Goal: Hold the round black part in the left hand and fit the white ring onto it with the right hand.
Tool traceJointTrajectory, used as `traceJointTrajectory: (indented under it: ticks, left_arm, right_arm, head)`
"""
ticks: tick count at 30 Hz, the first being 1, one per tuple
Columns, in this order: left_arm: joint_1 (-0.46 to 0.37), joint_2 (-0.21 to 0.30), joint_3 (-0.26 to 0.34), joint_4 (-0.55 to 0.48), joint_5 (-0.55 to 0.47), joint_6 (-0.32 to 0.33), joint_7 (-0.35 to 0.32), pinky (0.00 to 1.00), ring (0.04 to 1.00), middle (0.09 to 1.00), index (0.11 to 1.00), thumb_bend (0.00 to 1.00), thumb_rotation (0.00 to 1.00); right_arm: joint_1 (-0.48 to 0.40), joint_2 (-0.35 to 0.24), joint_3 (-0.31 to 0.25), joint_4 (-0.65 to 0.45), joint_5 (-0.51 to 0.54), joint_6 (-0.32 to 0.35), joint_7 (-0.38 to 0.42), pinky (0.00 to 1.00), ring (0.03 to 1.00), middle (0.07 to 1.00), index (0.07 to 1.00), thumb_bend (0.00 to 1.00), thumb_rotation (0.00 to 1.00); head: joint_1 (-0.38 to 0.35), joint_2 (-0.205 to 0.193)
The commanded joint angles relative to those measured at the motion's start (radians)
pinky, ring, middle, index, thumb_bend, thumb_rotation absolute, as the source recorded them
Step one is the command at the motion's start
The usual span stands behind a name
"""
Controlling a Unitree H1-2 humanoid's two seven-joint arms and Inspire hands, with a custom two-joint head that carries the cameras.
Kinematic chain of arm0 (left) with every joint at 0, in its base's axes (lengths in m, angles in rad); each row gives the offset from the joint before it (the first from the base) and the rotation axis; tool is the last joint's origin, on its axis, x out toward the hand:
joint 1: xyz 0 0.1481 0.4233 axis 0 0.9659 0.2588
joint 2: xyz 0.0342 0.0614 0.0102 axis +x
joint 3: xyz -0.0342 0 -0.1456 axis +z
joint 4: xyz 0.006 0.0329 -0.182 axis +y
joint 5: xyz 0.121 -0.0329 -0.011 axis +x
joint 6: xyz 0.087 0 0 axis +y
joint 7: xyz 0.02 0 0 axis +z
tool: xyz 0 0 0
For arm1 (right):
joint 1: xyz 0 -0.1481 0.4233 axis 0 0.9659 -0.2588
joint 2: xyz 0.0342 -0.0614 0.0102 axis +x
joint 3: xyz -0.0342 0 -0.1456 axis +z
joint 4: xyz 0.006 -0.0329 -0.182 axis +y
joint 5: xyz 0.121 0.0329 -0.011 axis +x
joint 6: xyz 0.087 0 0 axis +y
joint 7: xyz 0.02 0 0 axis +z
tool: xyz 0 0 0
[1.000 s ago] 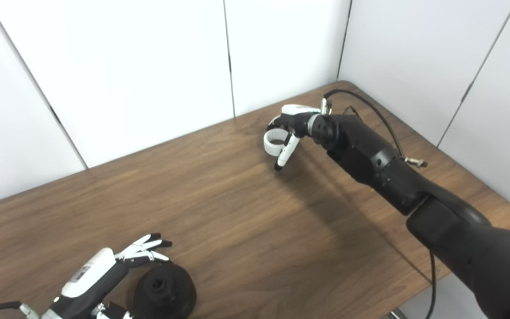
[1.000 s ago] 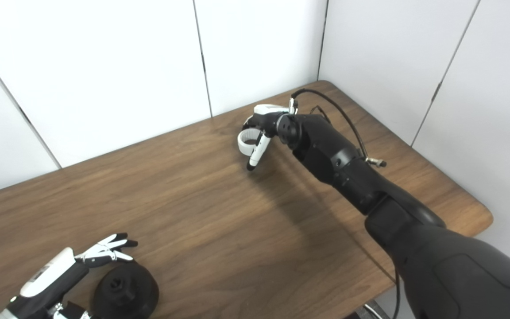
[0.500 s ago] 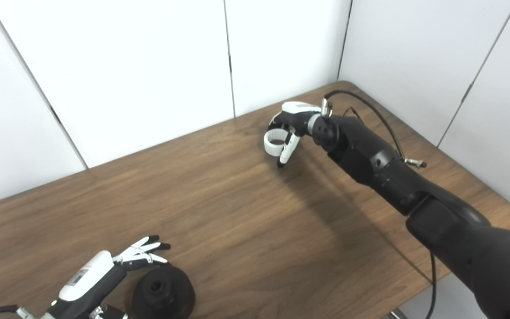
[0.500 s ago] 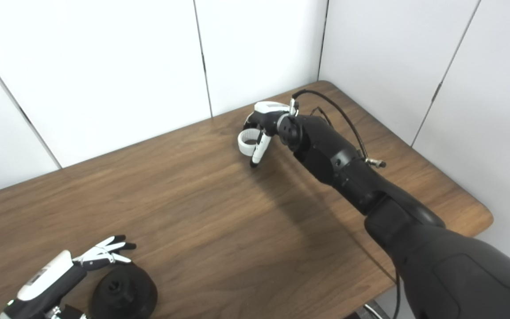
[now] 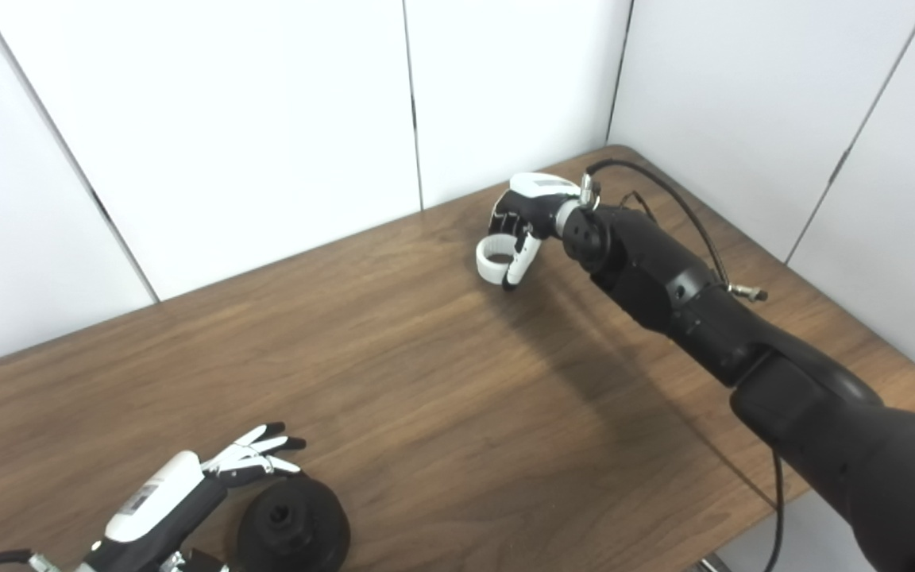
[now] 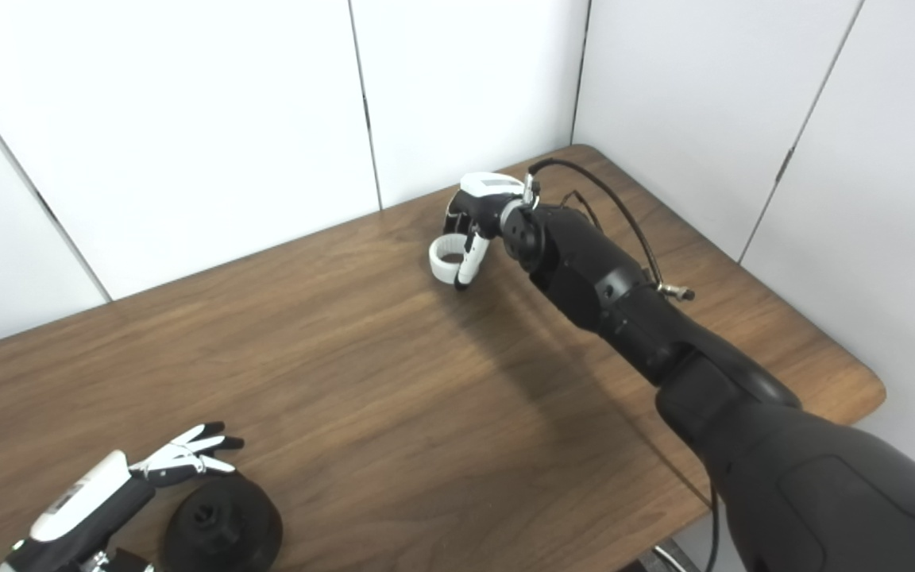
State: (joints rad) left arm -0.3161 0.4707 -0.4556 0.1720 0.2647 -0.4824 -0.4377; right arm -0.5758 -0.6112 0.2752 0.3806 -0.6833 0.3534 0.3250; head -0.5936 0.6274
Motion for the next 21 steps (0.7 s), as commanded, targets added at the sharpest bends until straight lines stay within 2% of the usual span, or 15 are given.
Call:
traceJointTrajectory:
  ticks: [1, 3, 6, 10, 11, 13, 14, 21]
  left_arm:
    - [0.027, 0.048, -0.015, 0.017, 0.04, 0.047, -0.067, 0.82, 0.98, 0.9, 0.491, 0.52, 0.07]
    - [0.026, 0.049, -0.016, 0.015, 0.041, 0.049, -0.068, 0.81, 0.979, 0.901, 0.491, 0.52, 0.07]
    - [0.026, 0.048, -0.016, 0.016, 0.043, 0.049, -0.067, 0.81, 0.976, 0.898, 0.491, 0.52, 0.07]
    - [0.027, 0.048, -0.017, 0.015, 0.041, 0.046, -0.066, 0.81, 0.975, 0.899, 0.491, 0.52, 0.07]
    - [0.027, 0.048, -0.017, 0.014, 0.041, 0.048, -0.067, 0.81, 0.975, 0.899, 0.491, 0.52, 0.07]
    - [0.027, 0.048, -0.017, 0.01, 0.041, 0.051, -0.069, 0.8, 0.973, 0.899, 0.491, 0.52, 0.07]
    - [0.027, 0.047, -0.018, 0.011, 0.041, 0.05, -0.068, 0.8, 0.973, 0.899, 0.491, 0.52, 0.07]
    - [0.024, 0.047, -0.017, 0.002, 0.043, 0.069, -0.074, 0.8, 0.973, 0.898, 0.491, 0.52, 0.07]
  right_arm:
    - [-0.021, -0.027, -0.011, -0.023, -0.011, -0.026, -0.047, 0.73, 0.612, 0.564, 0.483, 0.52, 0.07]
    - [-0.017, -0.025, -0.011, -0.025, -0.013, -0.032, -0.062, 0.74, 0.636, 0.518, 0.478, 0.53, 0.02]
    - [-0.014, -0.024, -0.01, -0.027, -0.012, -0.031, -0.069, 0.77, 0.64, 0.496, 0.481, 0.53, 0.0]
    - [-0.012, -0.024, -0.007, -0.024, -0.013, -0.027, -0.074, 0.79, 0.639, 0.494, 0.481, 0.53, 0.0]
    - [-0.012, -0.024, -0.007, -0.024, -0.014, -0.026, -0.075, 0.77, 0.628, 0.519, 0.467, 0.52, 0.0]
    - [-0.01, -0.023, -0.008, -0.026, -0.013, -0.023, -0.076, 0.78, 0.627, 0.499, 0.479, 0.53, 0.0]
    - [-0.009, -0.023, -0.009, -0.028, -0.012, -0.023, -0.077, 0.78, 0.624, 0.521, 0.466, 0.52, 0.0]
    - [0.002, -0.014, -0.046, -0.037, 0.039, -0.061, -0.1, 0.78, 0.579, 0.532, 0.455, 0.52, 0.0]
  head:
    - [-0.001, 0.001]
    - [0.0, 0.002]
    - [0.0, 0.002]
    - [0.0, 0.005]
    - [0.001, 0.006]
    - [0.003, 0.006]
    - [0.005, 0.008]
    - [0.036, 0.021]
